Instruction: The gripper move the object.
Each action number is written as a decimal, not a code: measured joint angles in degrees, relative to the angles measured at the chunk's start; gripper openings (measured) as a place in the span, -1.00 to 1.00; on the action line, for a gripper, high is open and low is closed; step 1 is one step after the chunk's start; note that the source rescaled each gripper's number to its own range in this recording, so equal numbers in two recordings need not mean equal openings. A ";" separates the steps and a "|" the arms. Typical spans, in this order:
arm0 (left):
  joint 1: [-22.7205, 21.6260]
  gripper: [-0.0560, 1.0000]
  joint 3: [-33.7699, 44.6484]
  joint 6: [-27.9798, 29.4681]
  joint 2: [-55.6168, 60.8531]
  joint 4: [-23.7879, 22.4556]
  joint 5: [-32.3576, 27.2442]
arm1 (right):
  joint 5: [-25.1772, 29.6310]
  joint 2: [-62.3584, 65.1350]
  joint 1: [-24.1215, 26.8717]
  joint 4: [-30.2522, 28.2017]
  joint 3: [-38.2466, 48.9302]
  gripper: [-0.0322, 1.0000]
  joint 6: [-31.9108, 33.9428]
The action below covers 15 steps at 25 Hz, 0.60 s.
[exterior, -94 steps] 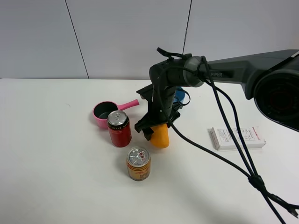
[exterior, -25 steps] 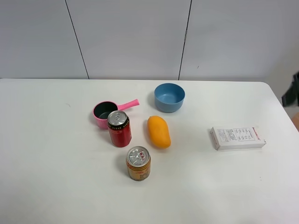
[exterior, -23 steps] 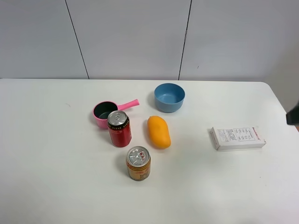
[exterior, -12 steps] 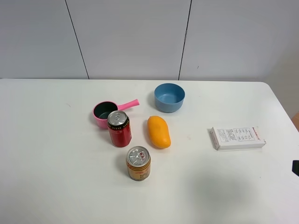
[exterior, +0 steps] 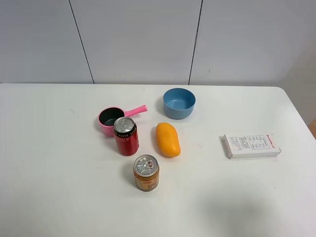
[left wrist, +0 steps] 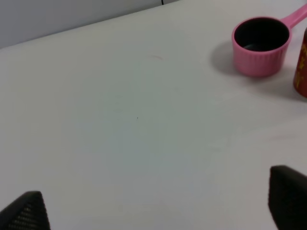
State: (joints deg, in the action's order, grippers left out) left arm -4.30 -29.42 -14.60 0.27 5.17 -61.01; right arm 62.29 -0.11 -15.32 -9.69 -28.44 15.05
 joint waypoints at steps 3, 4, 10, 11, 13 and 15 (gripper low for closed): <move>0.00 1.00 0.00 0.00 0.00 0.00 0.00 | 0.00 0.24 0.00 0.04 0.11 0.73 0.00; 0.00 1.00 0.00 0.00 0.00 0.00 0.00 | 0.00 0.24 0.00 0.04 0.11 0.73 0.00; 0.00 1.00 0.00 0.00 0.00 0.00 0.00 | 0.00 0.24 0.00 0.07 0.11 0.73 0.00; 0.00 1.00 0.00 0.00 0.00 0.00 0.00 | 0.00 0.24 0.00 0.07 0.11 0.73 0.00; 0.00 1.00 0.00 0.00 0.00 0.00 0.00 | 0.00 0.24 0.00 0.07 0.11 0.73 0.00; 0.00 1.00 0.00 0.00 0.00 0.00 0.00 | 0.00 0.24 0.00 0.07 0.11 0.73 0.00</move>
State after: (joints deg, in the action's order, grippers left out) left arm -4.30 -29.42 -14.60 0.27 5.17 -61.01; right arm 62.29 0.14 -15.32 -9.62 -28.33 15.05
